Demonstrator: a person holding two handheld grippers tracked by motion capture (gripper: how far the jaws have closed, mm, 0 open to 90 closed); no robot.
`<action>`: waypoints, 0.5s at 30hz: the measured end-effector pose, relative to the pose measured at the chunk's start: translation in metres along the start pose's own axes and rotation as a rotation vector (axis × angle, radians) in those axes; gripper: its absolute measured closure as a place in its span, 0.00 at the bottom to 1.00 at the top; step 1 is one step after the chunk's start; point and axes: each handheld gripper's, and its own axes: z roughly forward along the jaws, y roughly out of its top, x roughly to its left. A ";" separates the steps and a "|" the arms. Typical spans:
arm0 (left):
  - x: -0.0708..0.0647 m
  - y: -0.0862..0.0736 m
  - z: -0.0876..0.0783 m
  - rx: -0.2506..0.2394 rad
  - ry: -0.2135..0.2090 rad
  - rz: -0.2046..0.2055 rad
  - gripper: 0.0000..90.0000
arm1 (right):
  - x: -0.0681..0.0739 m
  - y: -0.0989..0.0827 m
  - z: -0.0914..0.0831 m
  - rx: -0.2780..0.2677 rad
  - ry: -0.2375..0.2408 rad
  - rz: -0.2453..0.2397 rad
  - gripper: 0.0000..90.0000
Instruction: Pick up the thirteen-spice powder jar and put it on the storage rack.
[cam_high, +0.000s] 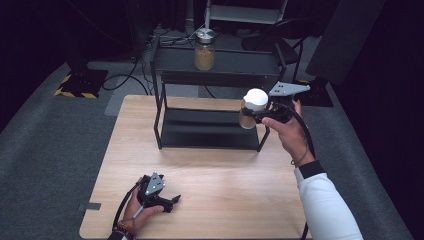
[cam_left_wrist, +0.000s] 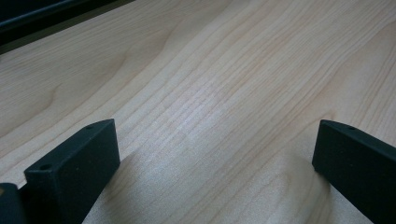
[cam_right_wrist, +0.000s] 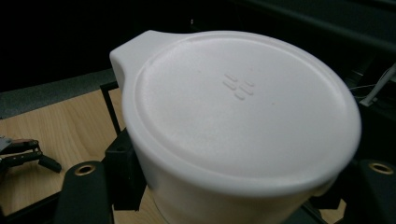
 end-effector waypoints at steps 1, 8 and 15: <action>0.000 0.000 0.000 0.001 0.001 0.001 0.00 | -0.001 0.004 -0.001 -0.005 -0.002 -0.002 0.33; 0.000 0.000 0.000 0.000 0.002 -0.001 0.00 | -0.007 0.028 -0.005 -0.030 -0.009 -0.002 0.33; 0.000 0.000 0.000 0.001 0.005 -0.002 0.00 | -0.010 0.057 -0.006 -0.030 -0.019 -0.023 0.33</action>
